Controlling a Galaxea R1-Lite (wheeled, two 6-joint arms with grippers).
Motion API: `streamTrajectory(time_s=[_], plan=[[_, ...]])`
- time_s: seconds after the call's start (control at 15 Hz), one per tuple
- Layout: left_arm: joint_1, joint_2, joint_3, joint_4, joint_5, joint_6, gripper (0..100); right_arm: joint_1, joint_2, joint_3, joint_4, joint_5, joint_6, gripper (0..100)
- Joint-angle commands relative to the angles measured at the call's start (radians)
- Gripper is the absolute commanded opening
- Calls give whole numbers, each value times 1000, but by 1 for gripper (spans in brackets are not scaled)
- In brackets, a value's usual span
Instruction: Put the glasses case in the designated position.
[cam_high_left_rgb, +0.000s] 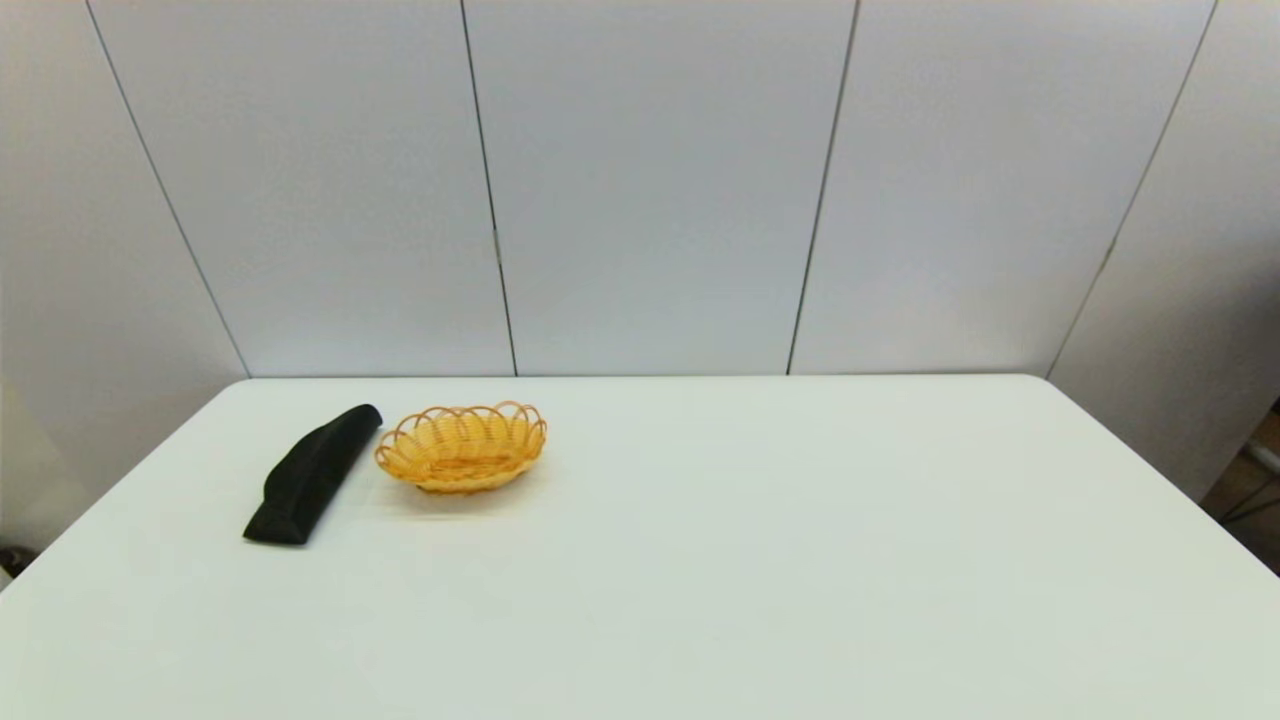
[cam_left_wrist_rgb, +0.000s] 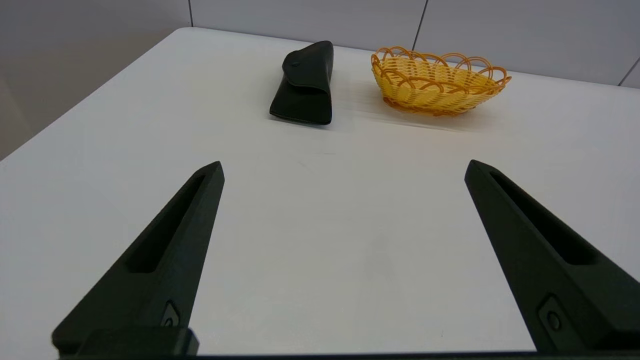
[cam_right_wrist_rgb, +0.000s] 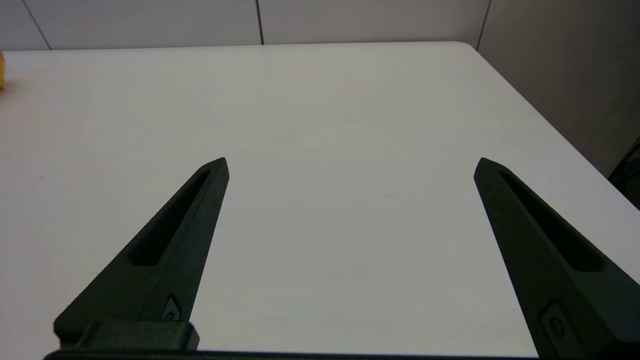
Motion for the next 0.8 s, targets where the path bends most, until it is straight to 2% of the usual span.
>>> streamTrajectory(time_s=[0.07, 0.8], plan=[[0, 0, 0, 0, 0, -1, 100, 0, 0, 0, 0, 0, 0, 100], [0, 0, 0, 0, 0, -1, 100, 0, 0, 1, -6, 0, 2, 100]])
